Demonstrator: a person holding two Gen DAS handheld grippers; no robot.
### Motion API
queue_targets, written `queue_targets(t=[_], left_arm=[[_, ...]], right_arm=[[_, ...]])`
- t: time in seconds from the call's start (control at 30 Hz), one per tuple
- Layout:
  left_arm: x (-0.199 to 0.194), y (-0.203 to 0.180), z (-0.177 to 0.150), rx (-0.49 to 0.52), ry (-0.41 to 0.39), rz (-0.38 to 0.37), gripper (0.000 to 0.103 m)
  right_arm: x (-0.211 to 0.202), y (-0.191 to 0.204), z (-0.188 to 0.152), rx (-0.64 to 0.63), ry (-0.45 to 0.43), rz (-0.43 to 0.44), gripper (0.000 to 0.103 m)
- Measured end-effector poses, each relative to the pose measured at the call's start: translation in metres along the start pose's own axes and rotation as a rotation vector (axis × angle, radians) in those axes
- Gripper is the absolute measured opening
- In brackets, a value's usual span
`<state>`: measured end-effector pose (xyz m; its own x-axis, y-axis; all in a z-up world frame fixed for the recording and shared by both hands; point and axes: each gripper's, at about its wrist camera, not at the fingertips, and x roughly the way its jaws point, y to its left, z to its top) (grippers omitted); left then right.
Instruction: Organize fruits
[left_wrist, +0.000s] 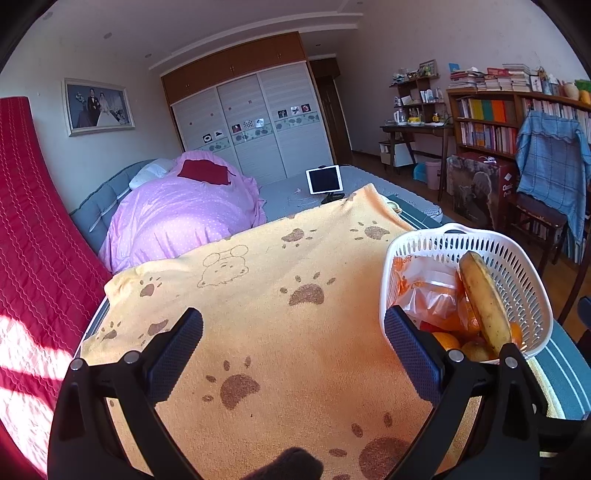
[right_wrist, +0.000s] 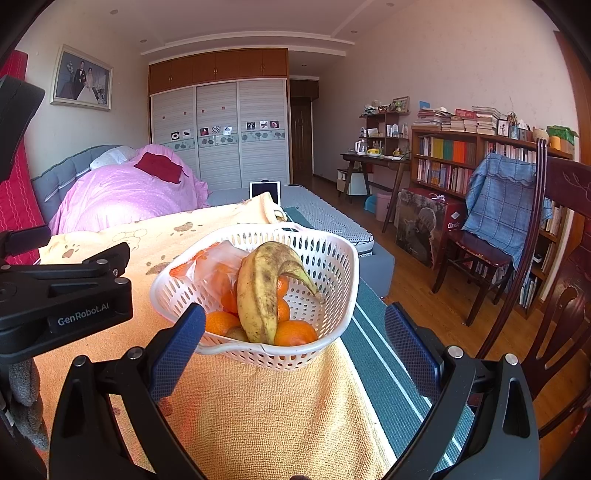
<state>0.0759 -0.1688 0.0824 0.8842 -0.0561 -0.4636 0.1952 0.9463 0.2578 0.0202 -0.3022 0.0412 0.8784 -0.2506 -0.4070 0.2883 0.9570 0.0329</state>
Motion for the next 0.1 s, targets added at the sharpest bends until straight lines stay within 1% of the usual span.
queue_targets(t=[0.1], left_arm=[[-0.0043, 0.0043, 0.0, -0.002, 0.012, 0.008, 0.098]], right_arm=[[-0.0005, -0.0003, 0.0, -0.004, -0.003, 0.0, 0.099]])
